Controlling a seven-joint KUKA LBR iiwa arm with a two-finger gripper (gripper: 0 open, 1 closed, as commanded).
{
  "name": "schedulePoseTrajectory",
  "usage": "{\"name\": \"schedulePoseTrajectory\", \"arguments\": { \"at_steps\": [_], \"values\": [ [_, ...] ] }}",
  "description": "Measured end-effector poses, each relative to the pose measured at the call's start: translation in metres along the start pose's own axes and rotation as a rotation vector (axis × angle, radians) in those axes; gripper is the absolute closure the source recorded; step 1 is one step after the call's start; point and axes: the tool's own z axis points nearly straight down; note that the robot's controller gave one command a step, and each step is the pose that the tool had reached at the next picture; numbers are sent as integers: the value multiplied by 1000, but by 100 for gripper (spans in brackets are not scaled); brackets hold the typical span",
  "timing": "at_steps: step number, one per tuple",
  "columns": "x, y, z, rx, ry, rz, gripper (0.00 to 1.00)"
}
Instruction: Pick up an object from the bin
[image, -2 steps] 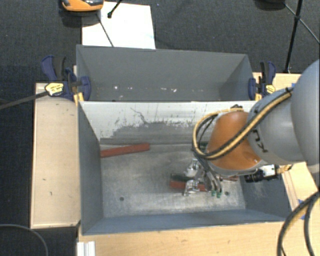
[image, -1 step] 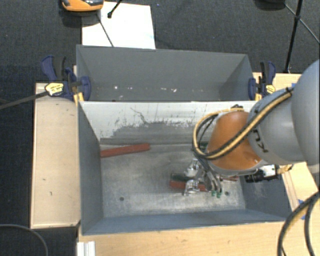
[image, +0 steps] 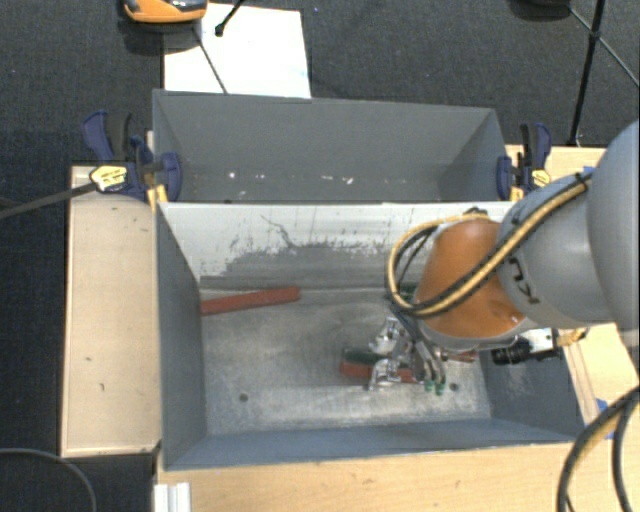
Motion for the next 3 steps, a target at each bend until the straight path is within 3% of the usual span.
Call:
{"name": "schedulePoseTrajectory", "arguments": {
  "at_steps": [3],
  "values": [
    [4, -1, -40, 8, 36, -6, 100]
  ]
}}
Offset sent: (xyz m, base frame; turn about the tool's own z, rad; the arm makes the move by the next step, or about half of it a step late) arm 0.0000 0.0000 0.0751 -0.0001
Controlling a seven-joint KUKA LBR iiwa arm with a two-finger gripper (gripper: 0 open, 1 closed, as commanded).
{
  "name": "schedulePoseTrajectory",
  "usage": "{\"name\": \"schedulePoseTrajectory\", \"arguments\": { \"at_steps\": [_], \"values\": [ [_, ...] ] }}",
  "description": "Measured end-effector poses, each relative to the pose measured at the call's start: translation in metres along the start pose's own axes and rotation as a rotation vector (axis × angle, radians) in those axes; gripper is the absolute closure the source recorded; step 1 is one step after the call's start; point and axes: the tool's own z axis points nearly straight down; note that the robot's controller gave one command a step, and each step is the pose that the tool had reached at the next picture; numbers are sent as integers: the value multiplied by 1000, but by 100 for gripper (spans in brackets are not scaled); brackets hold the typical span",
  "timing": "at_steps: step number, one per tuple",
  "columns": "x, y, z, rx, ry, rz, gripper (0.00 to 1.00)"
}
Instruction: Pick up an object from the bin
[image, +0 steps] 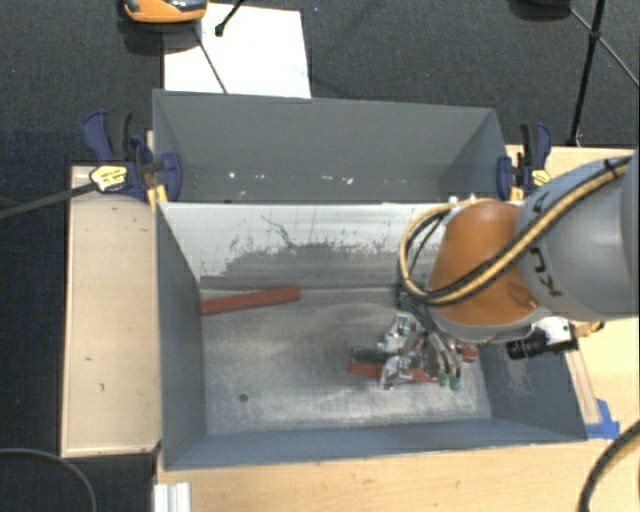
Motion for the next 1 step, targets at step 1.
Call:
{"name": "schedulePoseTrajectory", "arguments": {
  "at_steps": [1],
  "values": [
    [-1, 0, -23, -1, -4, -2, 100]
  ]
}}
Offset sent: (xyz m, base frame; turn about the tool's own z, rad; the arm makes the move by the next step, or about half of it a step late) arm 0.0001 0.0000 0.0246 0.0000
